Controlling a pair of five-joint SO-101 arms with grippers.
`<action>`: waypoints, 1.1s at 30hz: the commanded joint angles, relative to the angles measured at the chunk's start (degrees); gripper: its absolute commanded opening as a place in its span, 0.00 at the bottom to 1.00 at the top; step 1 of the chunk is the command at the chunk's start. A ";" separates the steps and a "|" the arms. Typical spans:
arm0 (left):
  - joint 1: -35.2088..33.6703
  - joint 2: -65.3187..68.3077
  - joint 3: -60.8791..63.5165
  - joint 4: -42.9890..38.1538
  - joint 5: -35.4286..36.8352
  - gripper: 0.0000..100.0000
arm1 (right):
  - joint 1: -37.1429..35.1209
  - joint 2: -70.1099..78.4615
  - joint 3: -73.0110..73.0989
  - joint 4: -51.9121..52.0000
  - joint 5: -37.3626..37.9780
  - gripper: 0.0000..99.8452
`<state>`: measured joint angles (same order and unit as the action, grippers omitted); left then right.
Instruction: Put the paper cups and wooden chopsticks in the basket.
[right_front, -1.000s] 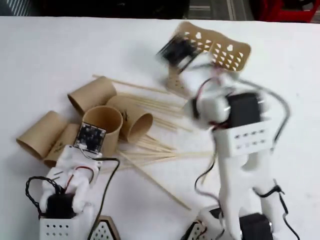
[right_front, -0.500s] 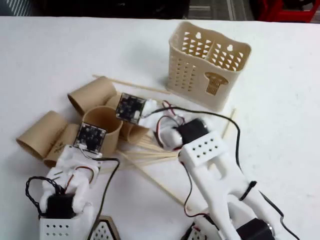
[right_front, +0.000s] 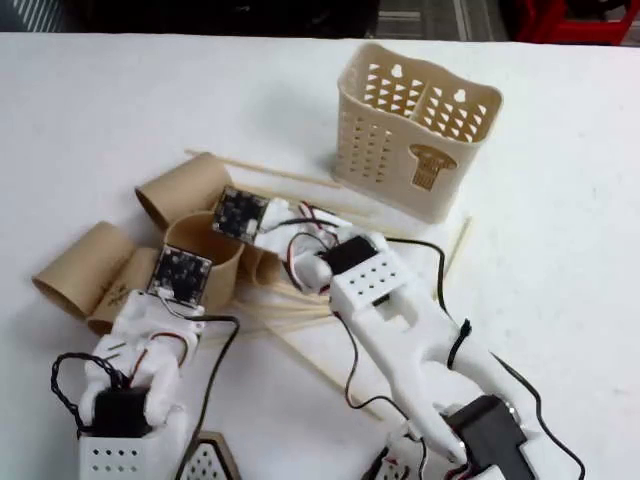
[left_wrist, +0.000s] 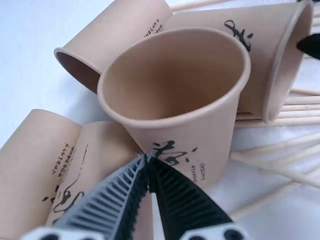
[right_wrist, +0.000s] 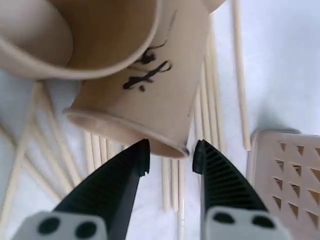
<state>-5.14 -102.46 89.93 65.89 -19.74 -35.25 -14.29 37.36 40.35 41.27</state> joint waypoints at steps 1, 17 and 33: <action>-0.48 -0.31 -0.35 -1.49 -0.70 0.03 | -0.75 -0.31 -2.99 -0.92 -3.52 0.15; -0.48 -0.31 -0.35 -1.49 -0.70 0.03 | -0.92 -0.40 -2.90 -2.68 -9.32 0.02; -0.48 -0.31 0.79 -2.64 -0.70 0.03 | 5.05 -19.38 -2.99 10.15 -9.41 0.02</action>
<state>-5.23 -102.55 90.20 65.80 -19.74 -31.91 -28.44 37.01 48.53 32.40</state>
